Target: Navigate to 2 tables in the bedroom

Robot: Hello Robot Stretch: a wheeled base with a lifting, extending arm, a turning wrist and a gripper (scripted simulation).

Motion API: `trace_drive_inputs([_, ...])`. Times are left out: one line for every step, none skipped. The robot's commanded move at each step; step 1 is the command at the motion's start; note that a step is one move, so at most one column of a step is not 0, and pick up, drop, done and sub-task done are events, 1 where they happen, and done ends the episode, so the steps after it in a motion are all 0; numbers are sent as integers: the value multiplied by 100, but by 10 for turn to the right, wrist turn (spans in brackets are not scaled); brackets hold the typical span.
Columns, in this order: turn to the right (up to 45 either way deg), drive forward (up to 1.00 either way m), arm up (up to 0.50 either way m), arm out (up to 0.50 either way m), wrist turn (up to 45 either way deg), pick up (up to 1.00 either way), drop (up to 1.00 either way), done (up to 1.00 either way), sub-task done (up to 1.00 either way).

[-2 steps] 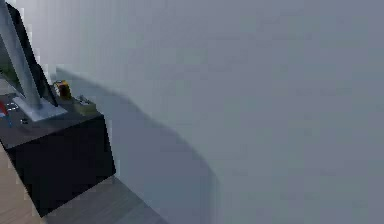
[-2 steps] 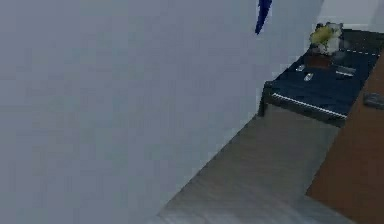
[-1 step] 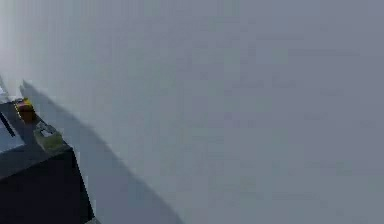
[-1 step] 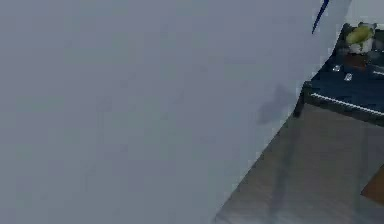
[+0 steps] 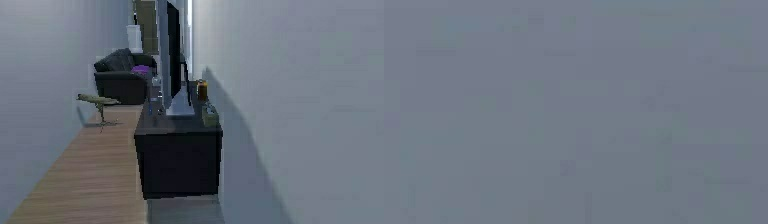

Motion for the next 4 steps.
trace_drive_inputs([-240, 0, 0, 0, 0, 0, 0, 0, 0])
trace_drive_inputs([0, 35, 0, 0, 0, 0, 0, 0, 0])
trace_drive_inputs([240, 0, 0, 0, 0, 0, 0, 0, 0])
trace_drive_inputs([0, 0, 0, 0, 0, 0, 0, 0, 100])
